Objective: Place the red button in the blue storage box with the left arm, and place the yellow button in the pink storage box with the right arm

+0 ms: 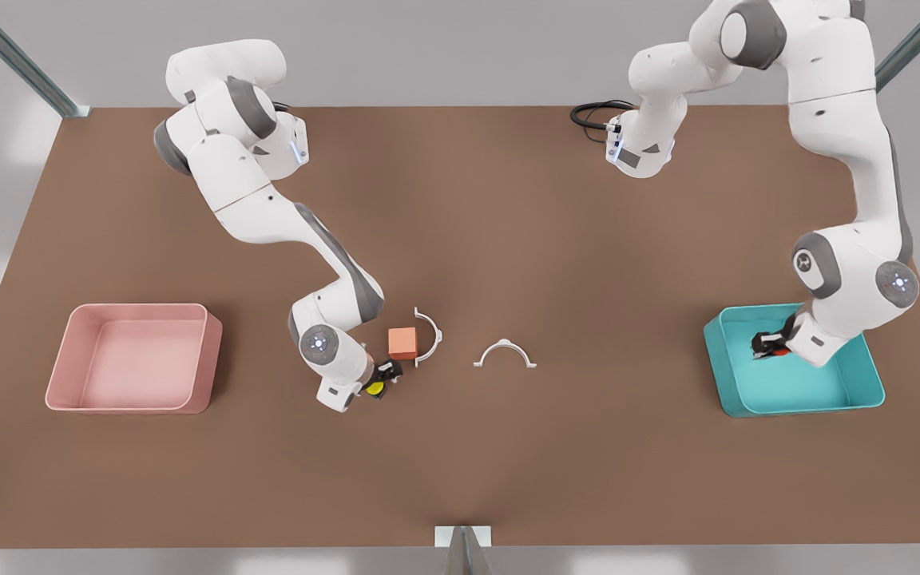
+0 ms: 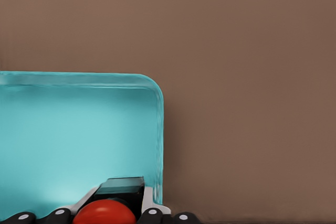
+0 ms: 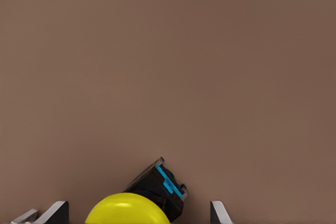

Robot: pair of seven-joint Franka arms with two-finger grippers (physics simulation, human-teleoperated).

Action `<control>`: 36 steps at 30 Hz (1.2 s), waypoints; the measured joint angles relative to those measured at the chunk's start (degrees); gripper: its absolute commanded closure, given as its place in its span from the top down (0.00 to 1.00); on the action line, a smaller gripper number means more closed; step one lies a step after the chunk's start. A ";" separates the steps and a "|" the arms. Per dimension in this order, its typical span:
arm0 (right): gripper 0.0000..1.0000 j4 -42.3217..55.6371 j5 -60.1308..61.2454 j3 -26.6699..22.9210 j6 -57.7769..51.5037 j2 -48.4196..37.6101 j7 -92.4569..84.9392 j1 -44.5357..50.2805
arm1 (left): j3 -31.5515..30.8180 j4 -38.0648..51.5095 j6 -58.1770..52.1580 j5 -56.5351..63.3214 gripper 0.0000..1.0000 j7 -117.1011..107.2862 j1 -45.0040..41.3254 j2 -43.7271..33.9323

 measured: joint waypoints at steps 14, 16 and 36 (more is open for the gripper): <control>0.56 -1.82 0.32 -0.14 4.23 -0.37 -0.23 -0.55 | 0.14 25.65 -25.27 3.43 1.00 1.39 -16.49 -8.20; 0.56 -1.23 0.35 0.18 4.00 -2.45 -0.35 -1.14 | 0.10 25.76 -29.60 4.19 1.00 -0.78 -17.32 -8.84; 0.58 -30.74 -4.93 25.65 -15.07 -33.42 -3.95 -59.94 | 0.01 26.72 -40.22 5.48 1.00 -17.20 -18.42 -7.91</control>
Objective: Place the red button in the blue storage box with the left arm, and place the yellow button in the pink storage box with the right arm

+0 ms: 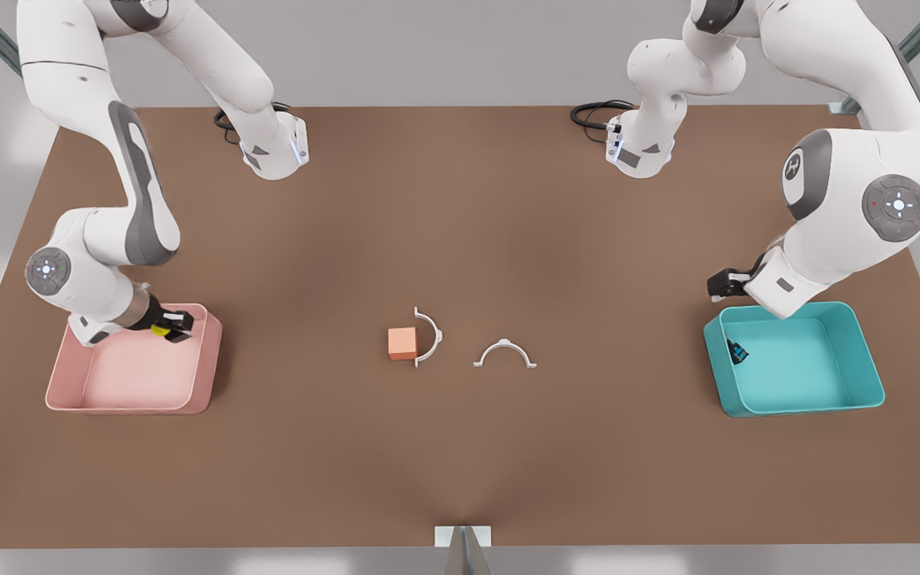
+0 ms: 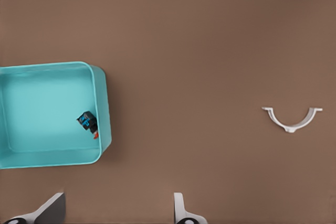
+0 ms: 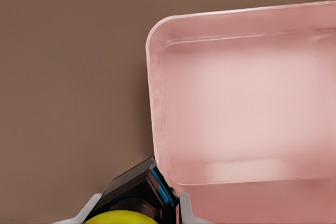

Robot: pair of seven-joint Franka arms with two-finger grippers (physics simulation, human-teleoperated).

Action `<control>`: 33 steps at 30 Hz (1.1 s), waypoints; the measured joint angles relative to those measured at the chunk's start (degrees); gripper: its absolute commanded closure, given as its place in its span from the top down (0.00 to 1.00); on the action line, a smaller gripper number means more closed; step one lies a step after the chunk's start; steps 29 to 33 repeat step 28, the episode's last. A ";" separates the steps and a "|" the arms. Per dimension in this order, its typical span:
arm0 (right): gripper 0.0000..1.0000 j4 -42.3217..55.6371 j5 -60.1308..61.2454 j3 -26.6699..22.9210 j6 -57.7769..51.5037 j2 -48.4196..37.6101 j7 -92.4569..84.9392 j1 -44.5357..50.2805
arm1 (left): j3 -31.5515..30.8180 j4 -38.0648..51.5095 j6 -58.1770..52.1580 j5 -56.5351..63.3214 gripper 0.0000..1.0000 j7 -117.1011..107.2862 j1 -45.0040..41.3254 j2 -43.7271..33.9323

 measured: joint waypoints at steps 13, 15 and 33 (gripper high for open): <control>1.00 19.47 -11.23 4.49 -4.91 11.25 -5.66 2.30 | 0.00 0.00 -0.38 0.01 1.00 -4.36 0.03 0.00; 1.00 26.79 -11.19 8.90 -9.06 11.17 -5.15 7.39 | 0.00 0.00 -0.40 0.01 1.00 -4.79 0.01 0.00; 1.00 18.34 7.68 -46.64 -21.68 -13.38 -4.51 53.84 | 0.00 0.00 -0.46 0.01 1.00 -6.69 -0.05 0.00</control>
